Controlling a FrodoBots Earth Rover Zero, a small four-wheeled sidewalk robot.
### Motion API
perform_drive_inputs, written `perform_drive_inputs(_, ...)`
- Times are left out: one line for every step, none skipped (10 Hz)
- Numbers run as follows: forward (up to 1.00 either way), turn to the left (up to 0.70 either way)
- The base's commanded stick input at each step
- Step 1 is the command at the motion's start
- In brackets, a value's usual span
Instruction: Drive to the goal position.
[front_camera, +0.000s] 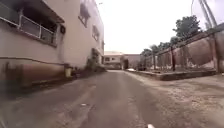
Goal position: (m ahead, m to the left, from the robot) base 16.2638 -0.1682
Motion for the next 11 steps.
perform_drive_inputs(0.70,0.00)
perform_drive_inputs(0.70,0.00)
perform_drive_inputs(0.70,0.00)
perform_drive_inputs(0.70,0.00)
perform_drive_inputs(0.70,0.00)
perform_drive_inputs(0.70,0.00)
perform_drive_inputs(0.70,0.00)
perform_drive_inputs(0.70,0.00)
perform_drive_inputs(0.70,0.00)
perform_drive_inputs(0.70,0.00)
perform_drive_inputs(0.70,0.00)
